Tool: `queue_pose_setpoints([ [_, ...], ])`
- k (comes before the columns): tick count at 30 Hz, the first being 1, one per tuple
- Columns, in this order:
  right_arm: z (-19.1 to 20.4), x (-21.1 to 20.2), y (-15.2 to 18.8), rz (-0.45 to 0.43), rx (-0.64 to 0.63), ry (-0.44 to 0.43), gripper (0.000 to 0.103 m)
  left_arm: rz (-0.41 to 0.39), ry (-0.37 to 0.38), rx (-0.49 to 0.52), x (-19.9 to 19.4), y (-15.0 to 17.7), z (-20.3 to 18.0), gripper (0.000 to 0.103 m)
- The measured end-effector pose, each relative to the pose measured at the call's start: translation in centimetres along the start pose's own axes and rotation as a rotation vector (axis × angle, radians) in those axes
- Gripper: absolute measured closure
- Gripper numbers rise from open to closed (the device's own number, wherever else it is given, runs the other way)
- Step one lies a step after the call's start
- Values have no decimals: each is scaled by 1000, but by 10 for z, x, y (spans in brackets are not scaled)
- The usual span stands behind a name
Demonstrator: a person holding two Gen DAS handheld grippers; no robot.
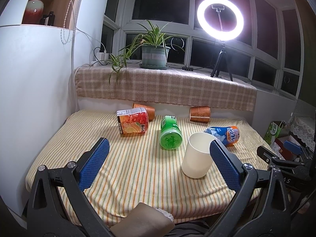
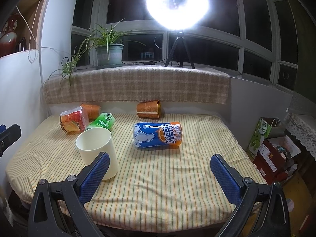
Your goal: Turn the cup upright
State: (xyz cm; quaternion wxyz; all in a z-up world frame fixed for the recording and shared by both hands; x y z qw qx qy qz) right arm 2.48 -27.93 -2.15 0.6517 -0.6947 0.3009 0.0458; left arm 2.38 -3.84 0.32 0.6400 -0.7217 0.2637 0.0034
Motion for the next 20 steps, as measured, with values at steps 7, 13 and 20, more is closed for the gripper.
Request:
queue_pose_setpoints([
  [7,1,1,1,3,-2,-5,0,0,1,0,0,-1,0,0],
  [13,2,2,2,8,-4,-11,0,-1,2,-1,0,-1,1,0],
  [20,3,2,2,9,-5,-11,0,-8,-6,17,-1,2,1,0],
])
Point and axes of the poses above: each gripper's, at about its wrist camera, not at the fingertips, and x roughly the way its jaws point, z to its left, y to its underside, the point moved 3 cm from there along x, roughly the way its jaws point, and after that the axes turned 14 degrees about y, right-handed, at the moved point
